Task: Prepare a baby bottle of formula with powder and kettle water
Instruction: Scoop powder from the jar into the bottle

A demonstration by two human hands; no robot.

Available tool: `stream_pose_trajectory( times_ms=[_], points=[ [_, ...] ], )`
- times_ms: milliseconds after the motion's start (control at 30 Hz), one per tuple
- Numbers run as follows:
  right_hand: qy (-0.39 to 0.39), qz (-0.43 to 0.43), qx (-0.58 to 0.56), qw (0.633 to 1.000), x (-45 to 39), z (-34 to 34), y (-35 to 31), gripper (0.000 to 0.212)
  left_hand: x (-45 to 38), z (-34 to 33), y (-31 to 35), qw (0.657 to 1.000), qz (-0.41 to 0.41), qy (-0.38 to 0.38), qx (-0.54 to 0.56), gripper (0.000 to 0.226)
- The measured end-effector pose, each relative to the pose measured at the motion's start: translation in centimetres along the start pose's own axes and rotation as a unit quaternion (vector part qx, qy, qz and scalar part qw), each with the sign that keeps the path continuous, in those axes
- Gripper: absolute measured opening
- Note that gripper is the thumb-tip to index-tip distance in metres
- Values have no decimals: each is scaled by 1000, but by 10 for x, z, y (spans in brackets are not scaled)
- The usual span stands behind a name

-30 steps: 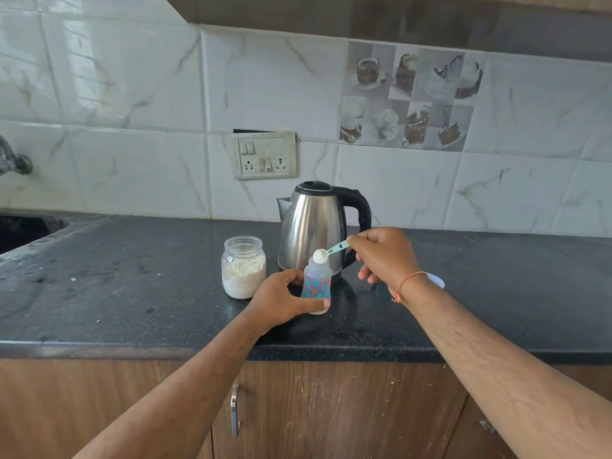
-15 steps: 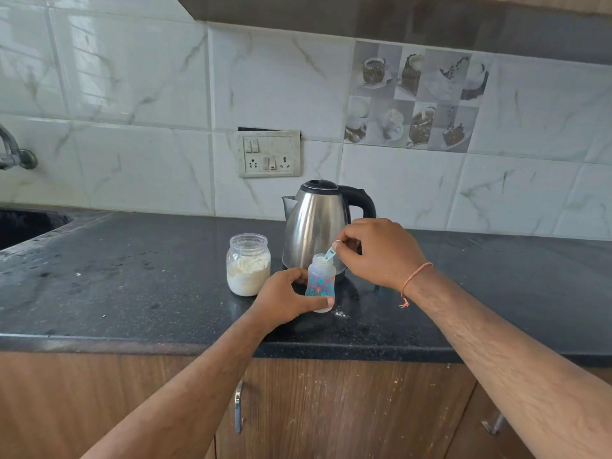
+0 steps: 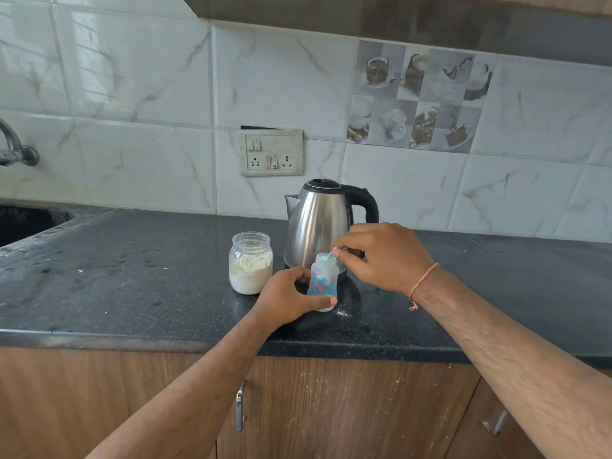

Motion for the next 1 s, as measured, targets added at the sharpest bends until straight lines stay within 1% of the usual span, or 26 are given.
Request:
stream_pose_trajectory(
  times_ms=[100,200,267,467,533,600,633,700,733,800,867,900,967,1000],
  points=[
    [31,7,-2,1000,2,1,2,22,0,0,1,1000,0,0,-4,62],
    [21,7,-16,1000,2,0,3,23,0,0,0,1000,2,5,-6,61],
    [38,15,-19,999,3,0,3,21,0,0,-1,1000,4,6,-6,59],
    [41,7,-13,999,3,-3,5,23,1,0,0,1000,3,8,-10,59],
    [9,-39,-26,999,-1,-5,9,20,1,1,0,1000,3,8,-9,59],
    [2,-126,-67,990,-4,-4,17,17,1,0,0,1000,5,7,-9,60],
    [8,-177,-97,979,-5,-3,22,17,1,0,-1,1000,5,8,-9,59],
    [-1,-278,-171,945,-6,-4,33,20,2,1,1,1000,6,9,-9,56],
    [-18,-327,-213,921,-5,-8,38,22,3,2,3,1000,6,8,-10,54],
    [-56,-413,-304,857,0,-17,44,22,4,2,5,1000,7,3,-14,55],
    [-75,-469,-378,795,6,-25,47,18,6,3,7,1000,6,6,-15,66],
    [-82,-486,-403,771,8,-27,47,17,7,4,9,1000,2,14,-10,72],
    [-93,-506,-436,738,11,-31,47,16,11,7,13,998,-16,53,3,77],
    [-97,-512,-448,726,12,-33,47,16,14,11,16,996,-28,86,10,76]
  ],
)
Point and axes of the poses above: each hand's wrist, its own x-axis away from the middle knuckle, its own z-axis out of the back of the hand, y = z × x, the point moved 5 cm from there along -x, towards the middle knuckle, and after that the axes turned 12 degrees about -z, right-handed, at the moved point
